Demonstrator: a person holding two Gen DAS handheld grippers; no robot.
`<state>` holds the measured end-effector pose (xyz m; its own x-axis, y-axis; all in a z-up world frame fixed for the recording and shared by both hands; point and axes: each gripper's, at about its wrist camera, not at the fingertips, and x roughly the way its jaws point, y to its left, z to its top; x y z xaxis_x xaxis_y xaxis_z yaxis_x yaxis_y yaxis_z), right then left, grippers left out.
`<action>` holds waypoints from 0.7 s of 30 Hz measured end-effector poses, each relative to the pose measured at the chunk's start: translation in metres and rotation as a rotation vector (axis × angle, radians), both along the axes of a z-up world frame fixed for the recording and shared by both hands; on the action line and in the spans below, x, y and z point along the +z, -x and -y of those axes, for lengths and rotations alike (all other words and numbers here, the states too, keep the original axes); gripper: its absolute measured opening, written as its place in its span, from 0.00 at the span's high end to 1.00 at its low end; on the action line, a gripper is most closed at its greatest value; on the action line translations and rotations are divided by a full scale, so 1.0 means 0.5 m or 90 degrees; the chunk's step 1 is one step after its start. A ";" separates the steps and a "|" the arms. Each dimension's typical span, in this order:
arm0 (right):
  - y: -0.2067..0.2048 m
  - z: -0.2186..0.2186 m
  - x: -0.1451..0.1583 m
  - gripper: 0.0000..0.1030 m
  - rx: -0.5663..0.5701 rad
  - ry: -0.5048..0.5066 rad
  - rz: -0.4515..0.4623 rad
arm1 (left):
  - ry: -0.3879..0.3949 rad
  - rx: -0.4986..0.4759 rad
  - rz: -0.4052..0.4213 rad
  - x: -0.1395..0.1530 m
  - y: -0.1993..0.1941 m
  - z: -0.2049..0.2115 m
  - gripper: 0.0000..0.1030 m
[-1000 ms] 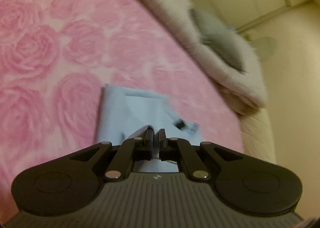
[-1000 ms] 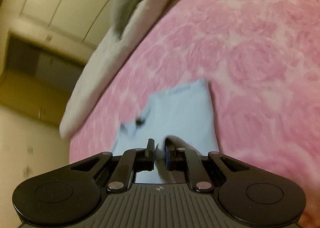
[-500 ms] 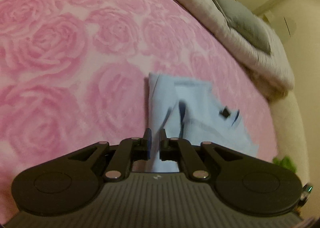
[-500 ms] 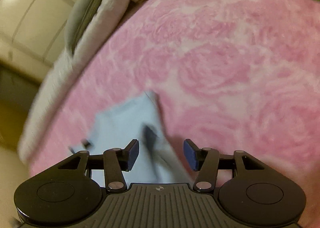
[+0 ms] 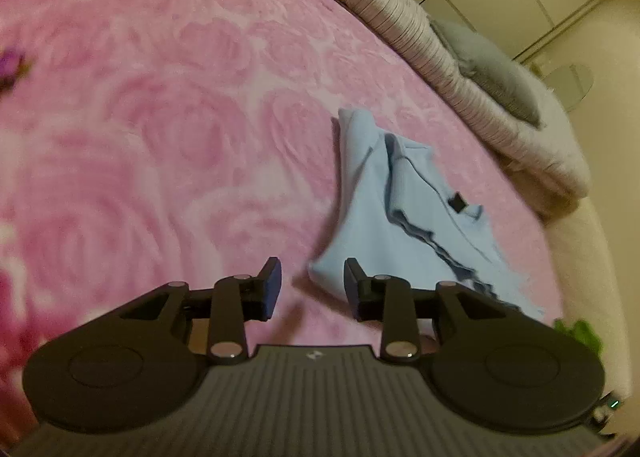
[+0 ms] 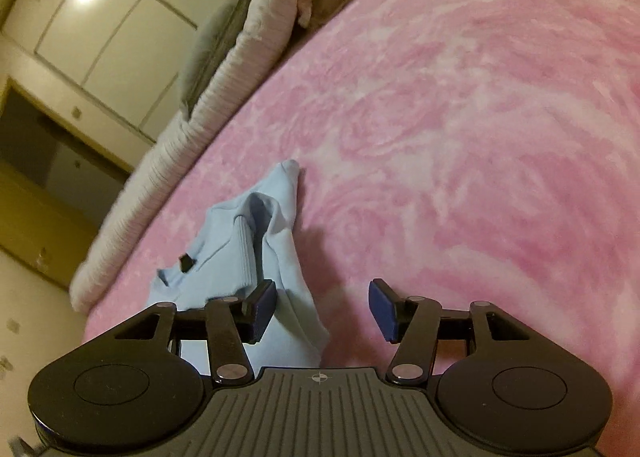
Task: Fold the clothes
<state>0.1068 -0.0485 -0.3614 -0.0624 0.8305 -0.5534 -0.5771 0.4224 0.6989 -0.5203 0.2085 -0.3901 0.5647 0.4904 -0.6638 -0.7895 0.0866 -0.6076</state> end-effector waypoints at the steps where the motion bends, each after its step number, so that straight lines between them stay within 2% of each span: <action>1: 0.005 0.011 -0.002 0.46 -0.010 -0.010 -0.022 | -0.001 0.000 0.017 -0.006 0.003 0.008 0.72; 3: 0.023 0.046 -0.005 0.46 -0.030 -0.026 -0.061 | 0.004 0.003 0.043 -0.011 0.002 0.014 0.72; 7: 0.082 0.096 0.018 0.45 -0.058 -0.039 -0.091 | 0.028 0.017 0.092 -0.028 -0.012 0.004 0.68; 9: 0.096 0.081 0.019 0.45 -0.057 -0.037 -0.115 | 0.047 0.027 0.114 -0.041 -0.025 -0.011 0.68; 13: 0.111 0.020 0.002 0.45 -0.063 -0.020 -0.135 | 0.024 0.043 0.099 -0.063 -0.054 -0.030 0.68; 15: 0.108 -0.017 -0.010 0.45 -0.075 -0.002 -0.133 | 0.013 0.040 0.091 -0.063 -0.058 -0.033 0.72; 16: 0.105 -0.033 -0.015 0.45 -0.081 0.008 -0.130 | 0.008 0.037 0.086 -0.063 -0.060 -0.033 0.77; 17: 0.101 -0.045 -0.019 0.48 -0.086 0.013 -0.127 | 0.002 0.035 0.082 -0.062 -0.062 -0.034 0.81; 18: 0.097 -0.058 -0.023 0.70 -0.091 0.019 -0.123 | -0.003 0.033 0.078 -0.062 -0.064 -0.035 0.83; 21: 0.099 -0.067 -0.022 0.86 -0.092 0.019 -0.116 | -0.030 0.028 0.065 -0.052 -0.064 -0.025 0.89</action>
